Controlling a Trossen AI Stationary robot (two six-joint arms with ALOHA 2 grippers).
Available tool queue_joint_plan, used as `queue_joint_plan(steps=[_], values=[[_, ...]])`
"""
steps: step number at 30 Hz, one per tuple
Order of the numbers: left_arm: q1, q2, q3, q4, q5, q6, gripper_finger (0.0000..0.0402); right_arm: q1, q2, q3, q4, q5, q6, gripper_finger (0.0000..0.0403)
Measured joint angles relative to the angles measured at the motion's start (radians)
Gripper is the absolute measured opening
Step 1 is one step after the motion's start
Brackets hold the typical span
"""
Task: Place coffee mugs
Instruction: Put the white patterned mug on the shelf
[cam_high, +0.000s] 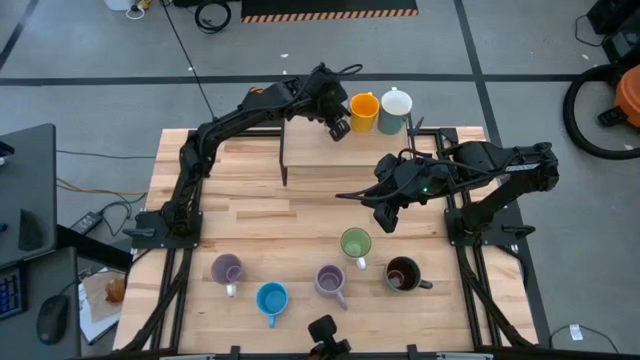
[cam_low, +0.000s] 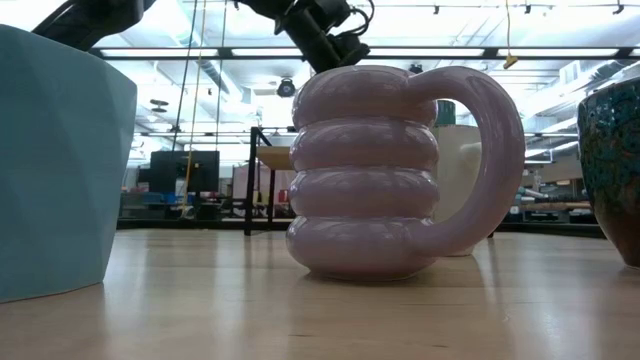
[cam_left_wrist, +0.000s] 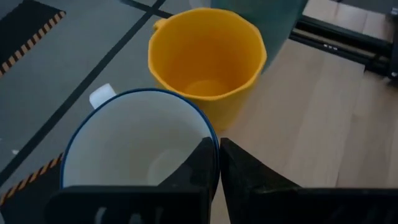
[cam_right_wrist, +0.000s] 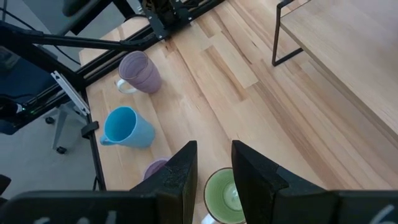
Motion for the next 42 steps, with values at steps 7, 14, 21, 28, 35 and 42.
queue_joint_plan(steps=[7,14,21,28,35,42], values=[[0.004,0.000,0.000,-0.002,0.007,-0.005,0.0026,0.006,0.000,0.000,0.000,-0.001,0.000,0.0105],[0.001,0.000,0.000,-0.004,0.014,0.019,0.0056,0.016,0.000,0.000,0.000,0.001,0.000,0.0105],[0.001,0.000,0.000,-0.003,0.023,0.020,0.0079,0.016,0.000,0.000,0.000,0.005,0.000,0.0101],[0.005,-0.006,0.000,-0.006,0.072,0.030,0.0080,0.016,0.000,0.000,0.000,0.006,0.000,0.0093],[0.007,-0.049,0.003,-0.013,0.074,0.100,0.0080,0.016,0.000,0.000,0.000,0.008,-0.001,0.0092],[0.071,-0.106,0.003,-0.059,0.069,0.164,0.0080,0.016,0.000,0.000,0.000,0.008,0.003,0.0092]])
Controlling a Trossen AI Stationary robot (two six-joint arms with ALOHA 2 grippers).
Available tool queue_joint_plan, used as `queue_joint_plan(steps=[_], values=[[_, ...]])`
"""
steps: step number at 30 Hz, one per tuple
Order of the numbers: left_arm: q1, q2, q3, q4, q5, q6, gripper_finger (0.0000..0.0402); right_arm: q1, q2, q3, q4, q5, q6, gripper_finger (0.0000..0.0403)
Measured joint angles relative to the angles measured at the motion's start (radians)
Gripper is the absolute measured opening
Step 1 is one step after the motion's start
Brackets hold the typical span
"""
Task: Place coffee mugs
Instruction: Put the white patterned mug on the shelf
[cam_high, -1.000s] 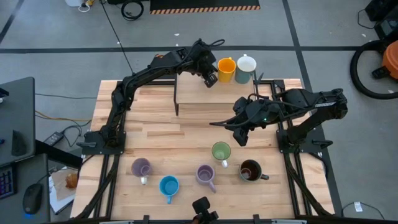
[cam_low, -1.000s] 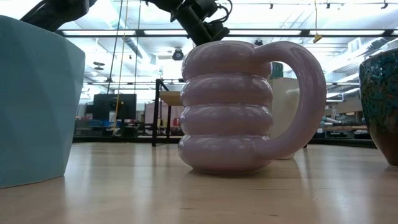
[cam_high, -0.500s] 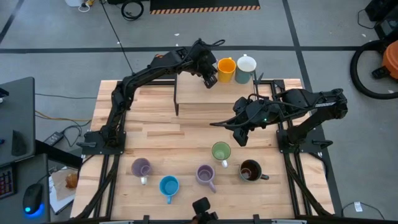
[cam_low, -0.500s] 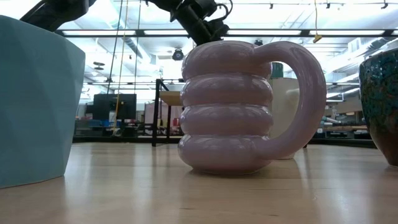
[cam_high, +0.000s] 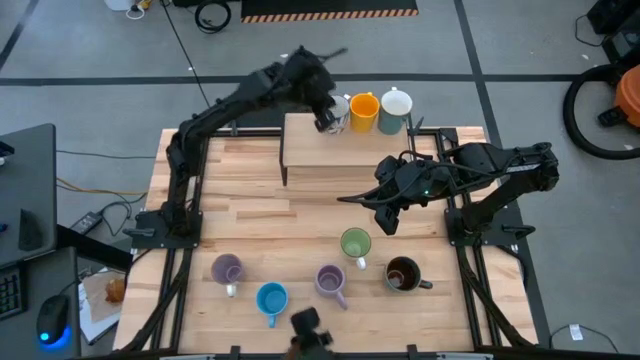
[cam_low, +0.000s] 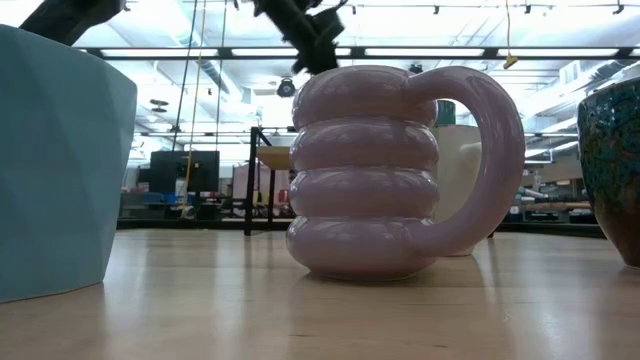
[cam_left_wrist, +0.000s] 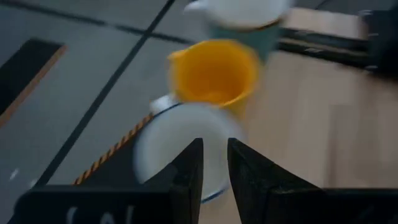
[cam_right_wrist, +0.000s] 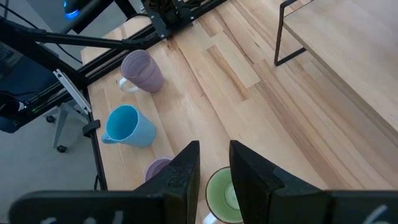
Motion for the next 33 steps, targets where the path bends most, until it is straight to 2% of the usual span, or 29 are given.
queue_joint_plan(steps=[4,9,14,22,28,33], values=[[0.093,-0.001,0.000,-0.026,0.004,-0.061,0.0080,0.000,0.000,0.000,0.000,0.003,0.003,0.0092],[0.195,0.009,-0.003,-0.072,0.184,-0.153,0.0080,-0.011,0.000,0.000,-0.001,0.039,0.004,0.0092],[0.211,0.027,-0.003,-0.053,0.275,-0.166,0.0089,-0.064,0.000,0.000,-0.001,0.047,-0.026,0.0092],[0.188,0.094,-0.003,0.058,0.226,-0.215,0.0152,-0.193,0.000,0.000,-0.020,0.055,-0.085,0.0092],[0.192,0.120,-0.004,0.062,0.223,-0.214,0.0151,-0.330,0.033,0.000,-0.015,0.045,-0.176,0.0092],[0.198,0.119,-0.003,0.055,0.210,-0.173,0.0143,-0.469,0.079,0.000,0.047,-0.026,-0.307,0.0092]])
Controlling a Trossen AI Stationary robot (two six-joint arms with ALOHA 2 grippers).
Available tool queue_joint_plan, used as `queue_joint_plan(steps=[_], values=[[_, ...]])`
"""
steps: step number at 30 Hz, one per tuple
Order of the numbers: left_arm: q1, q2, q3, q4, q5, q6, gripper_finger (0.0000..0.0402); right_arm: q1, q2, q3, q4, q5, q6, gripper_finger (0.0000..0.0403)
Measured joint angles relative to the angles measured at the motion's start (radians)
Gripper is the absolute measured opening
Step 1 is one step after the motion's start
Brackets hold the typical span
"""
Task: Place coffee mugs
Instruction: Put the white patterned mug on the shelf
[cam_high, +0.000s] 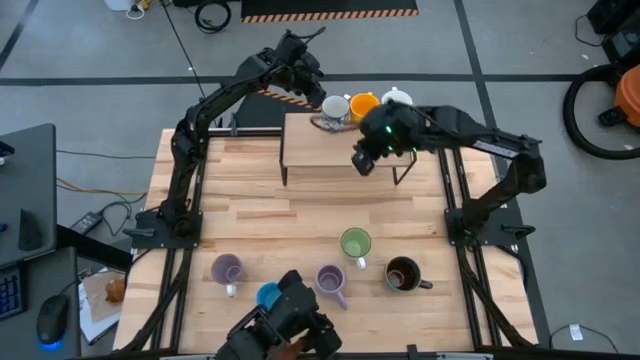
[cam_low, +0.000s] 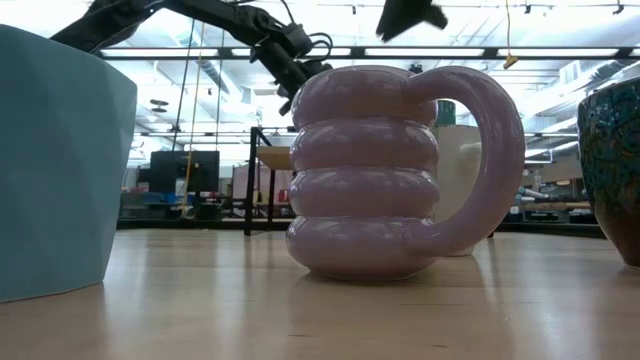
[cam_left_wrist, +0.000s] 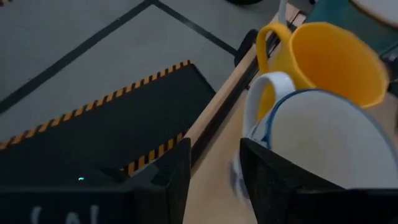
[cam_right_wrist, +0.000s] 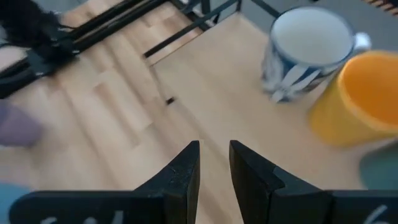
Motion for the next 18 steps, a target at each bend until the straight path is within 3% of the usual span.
queue_joint_plan(steps=[10,18], values=[[-0.013,0.017,0.000,-0.023,-0.001,0.107,0.0142,-0.272,0.109,0.000,0.125,-0.257,-0.294,0.0092],[-0.006,0.019,0.000,-0.016,0.013,0.117,0.0142,-0.348,0.151,0.000,0.126,-0.320,-0.614,0.0093]])
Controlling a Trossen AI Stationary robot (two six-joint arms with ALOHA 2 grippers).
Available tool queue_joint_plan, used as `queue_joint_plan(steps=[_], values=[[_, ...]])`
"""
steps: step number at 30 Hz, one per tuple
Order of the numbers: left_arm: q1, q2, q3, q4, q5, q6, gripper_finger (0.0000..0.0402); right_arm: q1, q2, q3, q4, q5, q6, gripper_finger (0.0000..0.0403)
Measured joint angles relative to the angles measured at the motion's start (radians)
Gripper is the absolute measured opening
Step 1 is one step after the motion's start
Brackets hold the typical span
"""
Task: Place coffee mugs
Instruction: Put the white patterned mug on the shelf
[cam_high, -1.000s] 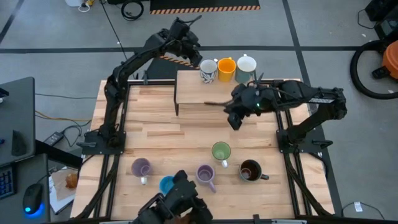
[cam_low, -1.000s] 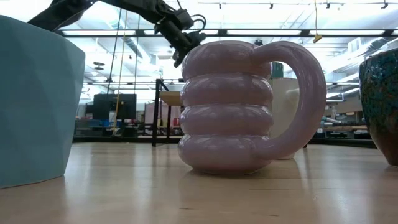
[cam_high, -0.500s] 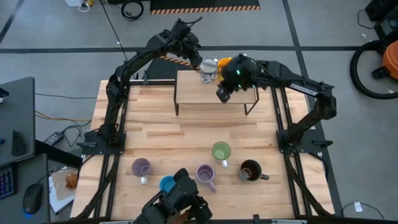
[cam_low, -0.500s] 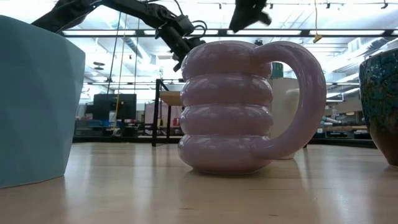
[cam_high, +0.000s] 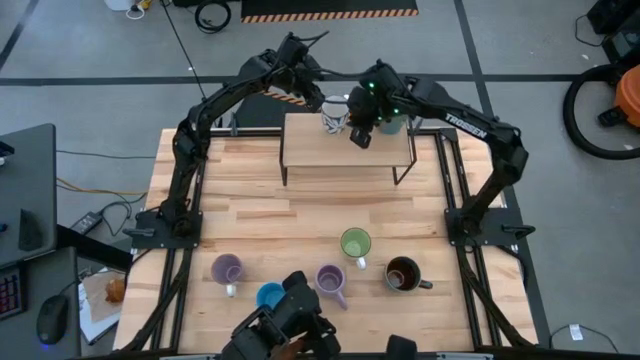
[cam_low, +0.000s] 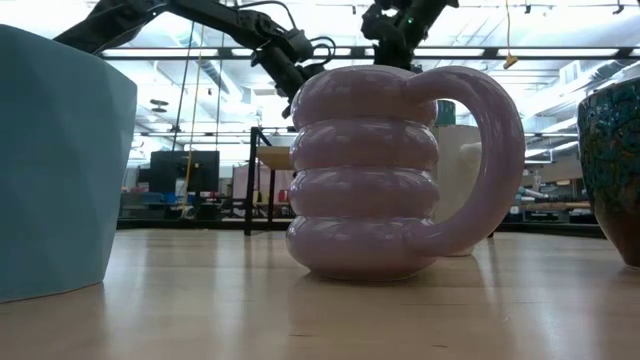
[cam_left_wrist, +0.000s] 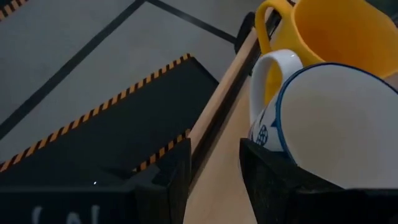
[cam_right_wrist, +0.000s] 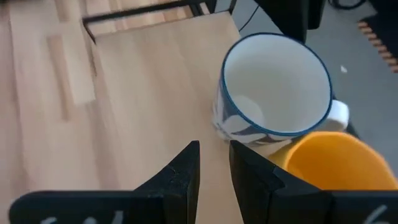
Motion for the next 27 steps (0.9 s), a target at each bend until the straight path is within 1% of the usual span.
queue_joint_plan(steps=[7,9,12,18,22,27], values=[[-0.002,0.000,0.000,0.000,0.012,0.001,0.0142,-0.022,0.020,0.000,0.004,-0.002,-0.189,0.0093],[-0.001,0.000,0.000,-0.002,0.016,0.001,0.0142,-0.024,0.028,0.000,0.030,0.000,-0.254,0.0093],[-0.001,0.000,0.000,-0.008,0.019,0.000,0.0142,-0.024,0.045,0.000,0.057,0.038,-0.307,0.0093],[-0.002,0.000,0.000,-0.025,0.045,0.000,0.0142,-0.024,0.069,0.000,0.075,0.065,-0.378,0.0093],[-0.002,0.000,0.000,-0.038,0.051,0.001,0.0142,-0.024,0.073,0.000,0.085,0.103,-0.386,0.0093],[-0.003,0.000,0.000,-0.050,0.068,0.001,0.0142,-0.025,0.073,0.000,0.086,0.112,-0.414,0.0093]])
